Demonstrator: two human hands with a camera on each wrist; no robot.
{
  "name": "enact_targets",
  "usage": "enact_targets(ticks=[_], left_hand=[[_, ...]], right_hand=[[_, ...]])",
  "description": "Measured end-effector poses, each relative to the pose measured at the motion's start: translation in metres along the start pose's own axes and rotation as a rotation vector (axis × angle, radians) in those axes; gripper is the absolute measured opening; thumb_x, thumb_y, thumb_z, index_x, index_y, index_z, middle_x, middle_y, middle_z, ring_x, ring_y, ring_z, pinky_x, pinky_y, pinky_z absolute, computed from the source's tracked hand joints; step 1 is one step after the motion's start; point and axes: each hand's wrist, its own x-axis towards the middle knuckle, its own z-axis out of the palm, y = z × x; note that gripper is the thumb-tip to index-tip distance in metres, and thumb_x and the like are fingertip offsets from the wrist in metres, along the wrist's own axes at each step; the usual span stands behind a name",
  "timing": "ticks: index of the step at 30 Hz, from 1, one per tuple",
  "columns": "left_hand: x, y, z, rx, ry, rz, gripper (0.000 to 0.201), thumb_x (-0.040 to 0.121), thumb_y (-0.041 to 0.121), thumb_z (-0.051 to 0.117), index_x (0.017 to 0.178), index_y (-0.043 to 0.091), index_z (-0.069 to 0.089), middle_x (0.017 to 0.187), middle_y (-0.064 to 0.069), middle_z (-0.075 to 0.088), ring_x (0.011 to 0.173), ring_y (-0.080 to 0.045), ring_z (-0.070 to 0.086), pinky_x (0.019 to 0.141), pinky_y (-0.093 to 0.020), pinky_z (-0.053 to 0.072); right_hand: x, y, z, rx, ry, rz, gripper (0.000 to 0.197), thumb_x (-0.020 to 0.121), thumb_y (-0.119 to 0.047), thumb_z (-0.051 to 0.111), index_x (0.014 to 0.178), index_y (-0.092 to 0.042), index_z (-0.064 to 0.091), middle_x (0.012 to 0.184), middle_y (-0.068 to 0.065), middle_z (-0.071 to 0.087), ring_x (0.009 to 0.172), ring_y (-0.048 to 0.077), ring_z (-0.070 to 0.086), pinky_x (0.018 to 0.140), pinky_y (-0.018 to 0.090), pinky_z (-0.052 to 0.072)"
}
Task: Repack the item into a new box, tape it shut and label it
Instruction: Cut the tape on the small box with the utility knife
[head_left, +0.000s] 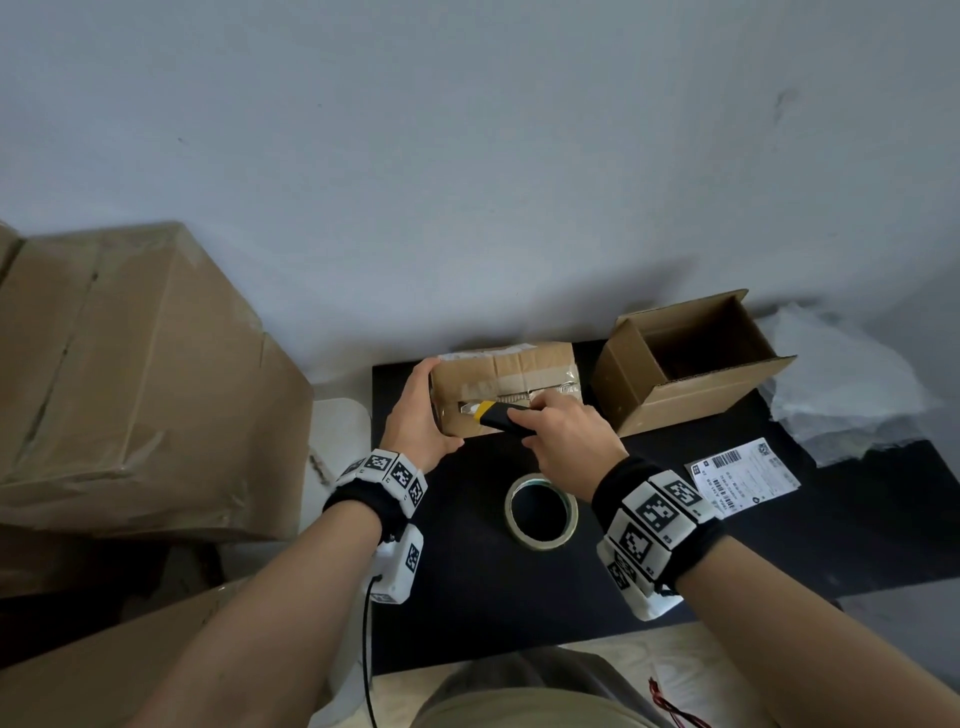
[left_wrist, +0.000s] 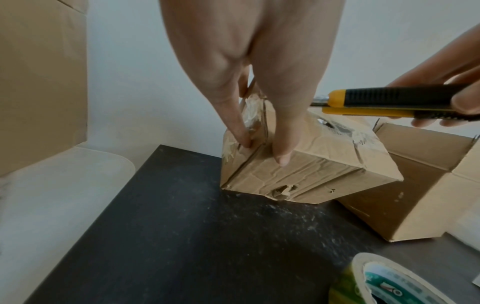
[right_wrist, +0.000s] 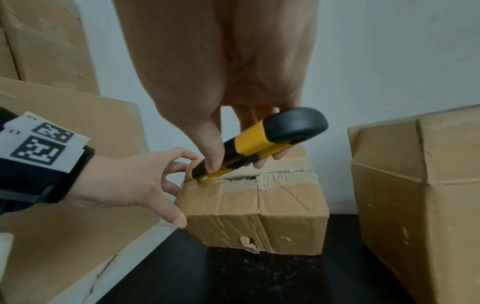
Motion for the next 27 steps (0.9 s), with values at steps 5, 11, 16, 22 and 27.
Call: enact_targets(ticks=[5, 11, 16, 22, 27], left_hand=[[0.001, 0.003, 0.000, 0.018, -0.005, 0.017, 0.100, 0.056, 0.007, 0.086, 0.131, 0.038, 0.027, 0.127, 0.006, 0.052, 0.114, -0.019, 0.054, 0.094, -0.040, 0.049], [0.005, 0.006, -0.001, 0.038, -0.019, 0.024, 0.099, 0.056, 0.006, 0.085, 0.129, 0.039, 0.027, 0.126, 0.005, 0.052, 0.111, -0.020, 0.055, 0.091, -0.042, 0.051], [0.005, 0.000, -0.005, 0.032, -0.012, 0.031, 0.098, 0.055, 0.005, 0.085, 0.128, 0.038, 0.027, 0.121, 0.006, 0.051, 0.108, -0.020, 0.055, 0.091, -0.043, 0.050], [0.008, -0.005, -0.017, 0.038, -0.015, 0.061, 0.092, 0.057, 0.001, 0.081, 0.127, 0.032, 0.030, 0.113, 0.005, 0.053, 0.100, -0.017, 0.056, 0.081, -0.030, 0.046], [0.009, -0.011, -0.026, 0.057, -0.006, 0.045, 0.093, 0.055, 0.002, 0.081, 0.124, 0.037, 0.030, 0.109, 0.004, 0.055, 0.097, -0.020, 0.059, 0.082, -0.039, 0.052]], right_hand=[[-0.002, 0.006, -0.006, 0.005, -0.006, 0.022, 0.042, 0.095, -0.022, 0.050, 0.136, -0.024, 0.044, 0.126, 0.008, 0.047, 0.112, 0.026, 0.050, 0.095, 0.039, 0.044], [-0.002, 0.012, -0.007, 0.000, 0.010, 0.042, 0.042, 0.094, -0.021, 0.050, 0.136, -0.025, 0.044, 0.127, 0.008, 0.047, 0.114, 0.027, 0.048, 0.097, 0.042, 0.043], [-0.005, 0.021, -0.006, 0.014, -0.001, 0.077, 0.044, 0.094, -0.021, 0.051, 0.138, -0.026, 0.043, 0.129, 0.008, 0.046, 0.116, 0.027, 0.047, 0.098, 0.042, 0.042], [-0.007, 0.032, -0.009, 0.027, 0.001, 0.096, 0.045, 0.094, -0.020, 0.051, 0.137, -0.025, 0.043, 0.128, 0.007, 0.046, 0.115, 0.026, 0.047, 0.097, 0.041, 0.042], [-0.009, 0.037, -0.012, 0.013, 0.022, 0.116, 0.045, 0.093, -0.019, 0.052, 0.137, -0.023, 0.043, 0.129, 0.009, 0.046, 0.115, 0.026, 0.048, 0.097, 0.042, 0.044]])
